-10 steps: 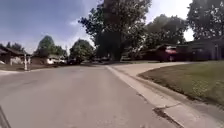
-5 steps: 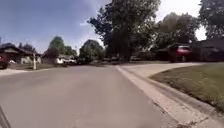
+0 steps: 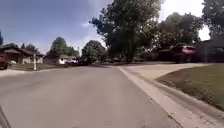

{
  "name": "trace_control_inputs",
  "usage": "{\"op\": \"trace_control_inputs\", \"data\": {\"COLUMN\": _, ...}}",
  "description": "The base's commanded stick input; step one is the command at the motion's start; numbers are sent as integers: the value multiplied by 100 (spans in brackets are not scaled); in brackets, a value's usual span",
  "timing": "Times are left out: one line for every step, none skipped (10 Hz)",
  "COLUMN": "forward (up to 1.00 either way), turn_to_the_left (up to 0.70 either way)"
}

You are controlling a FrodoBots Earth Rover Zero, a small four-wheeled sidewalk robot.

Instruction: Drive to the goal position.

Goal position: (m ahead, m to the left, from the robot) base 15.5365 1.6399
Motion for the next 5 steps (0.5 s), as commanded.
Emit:
{"op": "trace_control_inputs", "data": {"forward": 69, "turn_to_the_left": 3}}
{"op": "trace_control_inputs", "data": {"forward": 69, "turn_to_the_left": 3}}
{"op": "trace_control_inputs", "data": {"forward": 69, "turn_to_the_left": 3}}
{"op": "trace_control_inputs", "data": {"forward": 69, "turn_to_the_left": 3}}
{"op": "trace_control_inputs", "data": {"forward": 69, "turn_to_the_left": 3}}
